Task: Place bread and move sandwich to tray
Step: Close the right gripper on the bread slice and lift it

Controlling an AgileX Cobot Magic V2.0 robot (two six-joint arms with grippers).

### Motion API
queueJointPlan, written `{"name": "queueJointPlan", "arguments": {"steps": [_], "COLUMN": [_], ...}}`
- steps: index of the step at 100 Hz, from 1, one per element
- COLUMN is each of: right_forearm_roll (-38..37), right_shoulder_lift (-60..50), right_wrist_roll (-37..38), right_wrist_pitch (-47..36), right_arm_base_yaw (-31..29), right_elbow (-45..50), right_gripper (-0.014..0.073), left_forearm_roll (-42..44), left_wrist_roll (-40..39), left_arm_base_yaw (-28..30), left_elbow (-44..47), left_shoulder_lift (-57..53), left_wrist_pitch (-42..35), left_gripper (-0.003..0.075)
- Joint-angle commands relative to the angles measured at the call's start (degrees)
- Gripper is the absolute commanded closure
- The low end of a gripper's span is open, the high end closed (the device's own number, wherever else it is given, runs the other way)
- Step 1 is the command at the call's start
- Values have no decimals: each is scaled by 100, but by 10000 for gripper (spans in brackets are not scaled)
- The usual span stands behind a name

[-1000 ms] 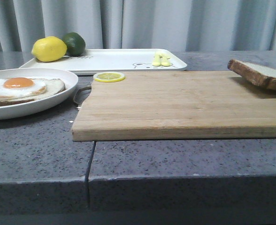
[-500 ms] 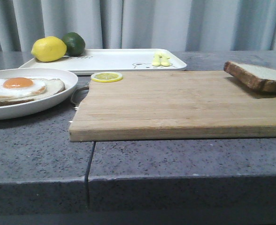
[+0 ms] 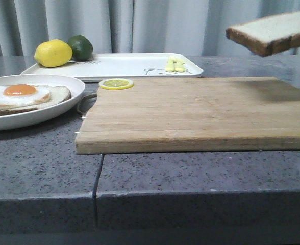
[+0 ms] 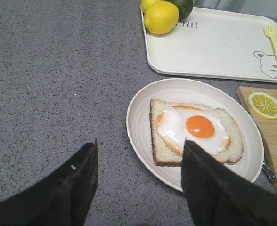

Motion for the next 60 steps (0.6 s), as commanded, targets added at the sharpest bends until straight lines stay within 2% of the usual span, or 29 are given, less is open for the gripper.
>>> {"name": "queueJointPlan", "arguments": {"steps": [1,16,29,60], "right_forearm_roll": [543,1173,1705,2140], "right_shoulder_lift": [-352,-594,-640,-477], "right_wrist_roll": [169,251,251,-123], "right_wrist_pitch": [476,568,246,-2413], "right_arm_base_yaw": [2,178,784,3289], "right_elbow": [-245,-245,-245,-320], "right_gripper": [702,702,702,702], "left_forearm_roll": [-90,-90,-90,-90], "left_wrist_roll": [-50,-50,-50,-50], "left_arm_base_yaw": [-27,-27,-27,-27], "left_elbow": [-181,-181,-181,-181], "left_shoulder_lift": [57,57,57,57], "left_wrist_pitch": [-377,-377,-377,-377], "left_gripper": [356,356,356,356]}}
